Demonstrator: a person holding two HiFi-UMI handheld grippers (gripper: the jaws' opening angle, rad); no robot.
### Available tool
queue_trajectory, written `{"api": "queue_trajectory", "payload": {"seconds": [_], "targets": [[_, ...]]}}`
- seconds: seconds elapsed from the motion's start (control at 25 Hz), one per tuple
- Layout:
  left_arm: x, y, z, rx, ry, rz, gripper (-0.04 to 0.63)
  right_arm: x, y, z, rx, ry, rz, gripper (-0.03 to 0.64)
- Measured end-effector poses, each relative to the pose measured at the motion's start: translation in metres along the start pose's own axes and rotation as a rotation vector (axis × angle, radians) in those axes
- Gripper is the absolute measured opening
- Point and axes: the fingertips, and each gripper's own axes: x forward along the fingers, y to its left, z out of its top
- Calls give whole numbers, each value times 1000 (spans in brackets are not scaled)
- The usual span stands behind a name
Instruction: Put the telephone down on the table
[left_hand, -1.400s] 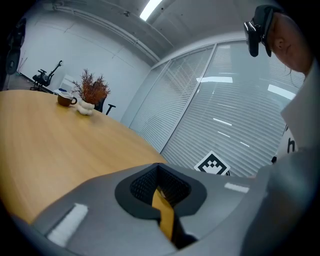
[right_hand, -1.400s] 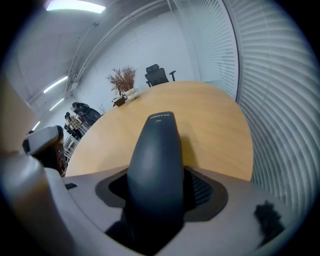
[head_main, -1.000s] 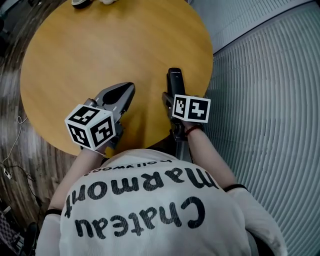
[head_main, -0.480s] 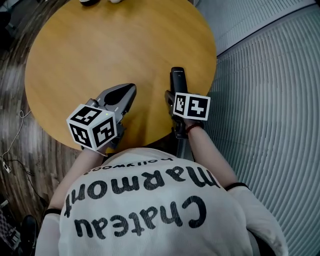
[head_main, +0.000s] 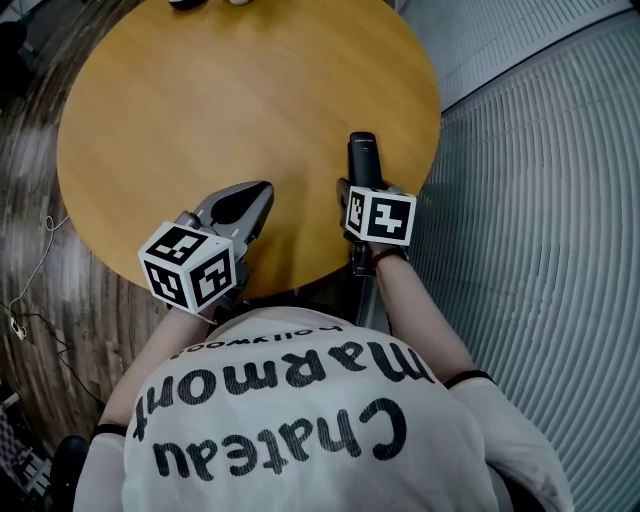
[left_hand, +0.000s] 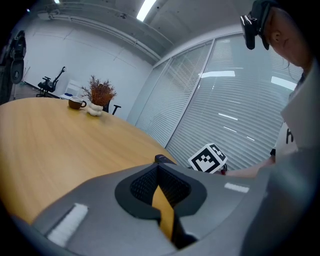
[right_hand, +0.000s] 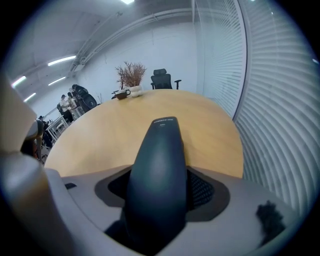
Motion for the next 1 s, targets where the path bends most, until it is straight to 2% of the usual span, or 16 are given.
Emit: {"api": "queue_trajectory", "payload": {"seconds": [0.2, 0.48, 0.64, 0.72, 0.84, 0.88, 0.92, 0.96, 1.0], "targets": [[-25, 6, -13, 4, -8, -2, 6, -7, 14, -2, -111, -66, -55, 306], [-56, -11, 21, 71, -91, -51, 6, -31, 18, -2, -146, -80, -81, 306], [-81, -16, 22, 83, -101, -72, 6, -65, 20, -2, -57, -132, -115, 307], [-95, -17, 22, 100, -104, -84, 6, -91, 19, 11, 47, -219, -117, 305], [-123, -19, 14, 114, -105, -93, 6, -132, 28, 25, 208, -358, -62, 305], [-134, -19, 10, 111, -106, -94, 6, -145, 36, 27, 229, -391, -51, 292], [-145, -18, 7, 106, -107, -96, 6, -157, 43, 28, 232, -416, -60, 233], [-155, -17, 5, 103, -109, -100, 6, -167, 51, 28, 220, -437, -83, 107], [-164, -17, 3, 102, -111, -104, 6, -175, 60, 27, 198, -455, -108, 33]]}}
